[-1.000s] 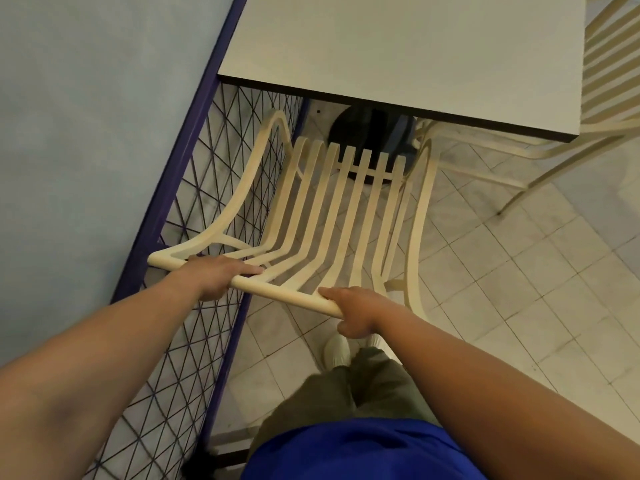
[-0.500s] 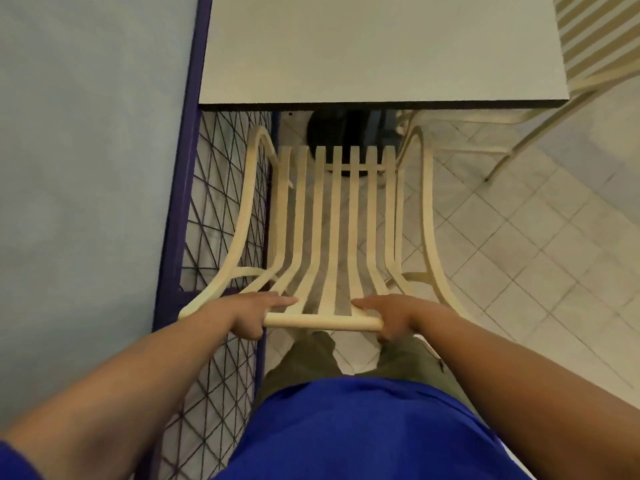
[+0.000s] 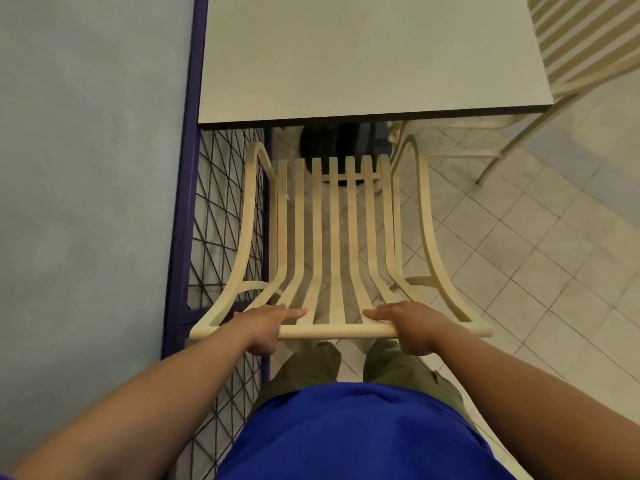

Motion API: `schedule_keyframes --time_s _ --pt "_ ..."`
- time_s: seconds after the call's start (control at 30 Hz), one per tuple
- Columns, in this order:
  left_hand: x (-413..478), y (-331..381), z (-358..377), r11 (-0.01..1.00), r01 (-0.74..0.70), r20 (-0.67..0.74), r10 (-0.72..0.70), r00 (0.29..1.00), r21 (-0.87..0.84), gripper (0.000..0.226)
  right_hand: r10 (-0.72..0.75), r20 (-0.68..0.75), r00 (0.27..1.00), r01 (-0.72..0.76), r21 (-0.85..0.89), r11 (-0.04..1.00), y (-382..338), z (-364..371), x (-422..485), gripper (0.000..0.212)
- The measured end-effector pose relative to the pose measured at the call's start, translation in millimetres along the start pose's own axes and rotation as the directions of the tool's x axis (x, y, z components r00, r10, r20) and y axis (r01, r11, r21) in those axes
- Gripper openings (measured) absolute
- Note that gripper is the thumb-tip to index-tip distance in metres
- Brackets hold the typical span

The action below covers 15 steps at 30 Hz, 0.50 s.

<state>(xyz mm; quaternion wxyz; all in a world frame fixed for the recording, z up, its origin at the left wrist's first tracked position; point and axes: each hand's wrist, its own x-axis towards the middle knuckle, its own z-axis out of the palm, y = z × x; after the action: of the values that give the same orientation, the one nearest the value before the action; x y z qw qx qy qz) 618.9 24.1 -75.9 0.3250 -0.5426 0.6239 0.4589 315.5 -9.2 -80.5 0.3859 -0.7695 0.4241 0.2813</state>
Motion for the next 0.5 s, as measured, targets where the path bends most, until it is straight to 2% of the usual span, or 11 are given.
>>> schedule_keyframes --time_s 0.5 --pt "6 -4 -27 1.000 0.008 -0.067 -0.009 0.998 -0.008 0.096 0.018 -0.054 0.998 -0.016 0.029 0.999 3 -16 14 0.082"
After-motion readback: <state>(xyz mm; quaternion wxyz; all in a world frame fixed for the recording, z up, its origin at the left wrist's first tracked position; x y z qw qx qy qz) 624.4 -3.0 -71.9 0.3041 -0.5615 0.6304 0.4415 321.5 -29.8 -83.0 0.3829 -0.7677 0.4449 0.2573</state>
